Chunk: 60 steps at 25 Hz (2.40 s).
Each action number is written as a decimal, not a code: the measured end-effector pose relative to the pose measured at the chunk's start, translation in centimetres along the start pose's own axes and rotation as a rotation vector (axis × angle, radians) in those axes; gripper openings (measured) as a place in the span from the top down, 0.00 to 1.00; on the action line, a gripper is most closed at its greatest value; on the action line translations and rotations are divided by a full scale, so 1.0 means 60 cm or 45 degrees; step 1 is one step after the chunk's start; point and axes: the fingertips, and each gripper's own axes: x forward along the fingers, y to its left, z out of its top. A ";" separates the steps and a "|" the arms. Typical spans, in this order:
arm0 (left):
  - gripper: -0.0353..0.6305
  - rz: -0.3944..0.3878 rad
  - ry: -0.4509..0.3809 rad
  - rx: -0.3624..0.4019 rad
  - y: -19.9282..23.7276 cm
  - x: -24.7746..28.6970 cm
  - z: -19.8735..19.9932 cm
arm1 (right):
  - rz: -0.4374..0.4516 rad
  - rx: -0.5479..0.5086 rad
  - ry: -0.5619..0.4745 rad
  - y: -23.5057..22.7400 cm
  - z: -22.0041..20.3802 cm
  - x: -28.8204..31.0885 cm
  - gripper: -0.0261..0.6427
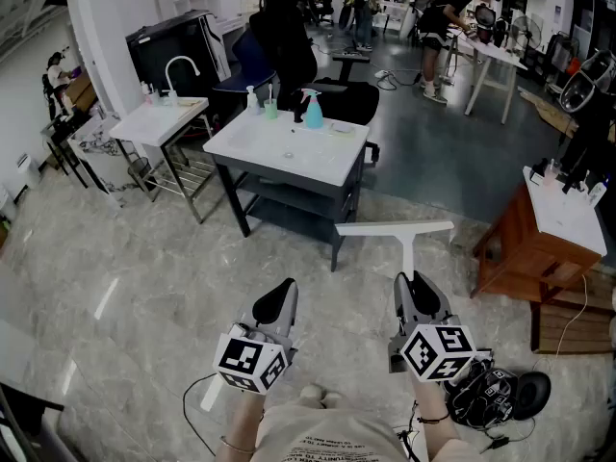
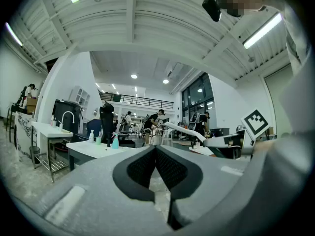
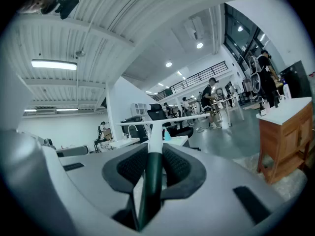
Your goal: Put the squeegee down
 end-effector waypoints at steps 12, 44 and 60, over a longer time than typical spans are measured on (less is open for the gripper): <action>0.91 0.022 -0.038 -0.003 -0.024 0.008 0.005 | 0.068 0.001 -0.022 -0.008 -0.001 -0.010 0.82; 0.91 0.053 0.018 -0.063 0.137 0.233 -0.036 | 0.038 0.095 0.034 -0.094 -0.005 0.268 0.82; 0.91 -0.010 0.023 -0.098 0.252 0.407 -0.033 | -0.040 0.117 0.042 -0.138 0.018 0.450 0.82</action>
